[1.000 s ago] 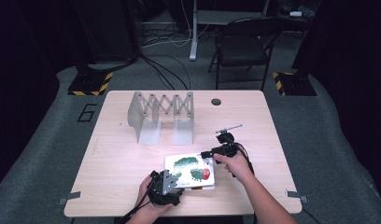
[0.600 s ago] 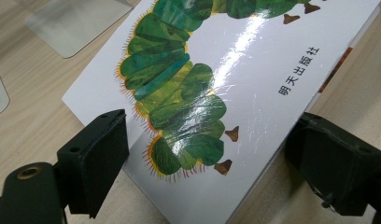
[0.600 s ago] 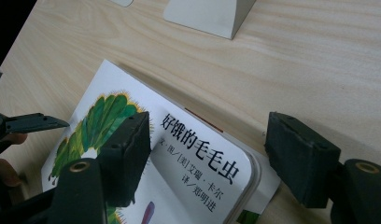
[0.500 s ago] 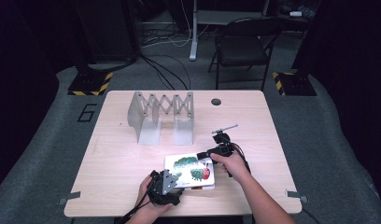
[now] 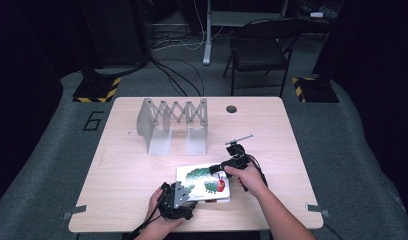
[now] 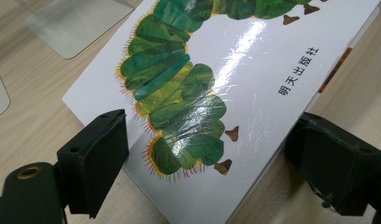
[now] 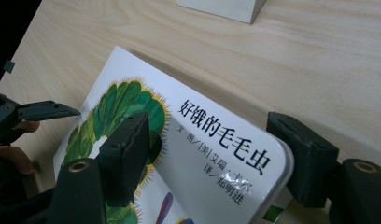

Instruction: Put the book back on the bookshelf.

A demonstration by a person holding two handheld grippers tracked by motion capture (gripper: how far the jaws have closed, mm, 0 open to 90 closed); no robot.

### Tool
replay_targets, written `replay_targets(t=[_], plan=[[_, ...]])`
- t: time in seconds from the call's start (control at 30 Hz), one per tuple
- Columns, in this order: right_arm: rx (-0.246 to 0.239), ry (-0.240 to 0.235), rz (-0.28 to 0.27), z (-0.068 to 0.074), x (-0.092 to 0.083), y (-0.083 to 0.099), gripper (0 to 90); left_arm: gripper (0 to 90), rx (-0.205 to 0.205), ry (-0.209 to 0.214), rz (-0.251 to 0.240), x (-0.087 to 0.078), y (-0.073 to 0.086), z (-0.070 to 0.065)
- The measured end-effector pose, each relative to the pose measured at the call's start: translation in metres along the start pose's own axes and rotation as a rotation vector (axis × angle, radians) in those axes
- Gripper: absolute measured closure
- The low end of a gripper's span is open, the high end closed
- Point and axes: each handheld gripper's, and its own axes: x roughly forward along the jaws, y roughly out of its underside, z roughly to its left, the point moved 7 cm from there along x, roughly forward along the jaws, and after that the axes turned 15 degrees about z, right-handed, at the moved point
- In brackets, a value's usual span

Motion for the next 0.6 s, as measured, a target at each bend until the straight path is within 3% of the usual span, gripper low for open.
replay_targets(t=[0.33,0.6], plan=[[-0.014,0.016,0.002,0.0037,-0.0015,0.0003,33.0,13.1,0.003,0.002,-0.006,0.0003,0.0002,0.0004],[-0.001,0.000,0.003,0.0020,-0.0009,0.0006,34.6,9.3,-0.006,0.012,-0.005,0.0021,-0.0002,0.0025]])
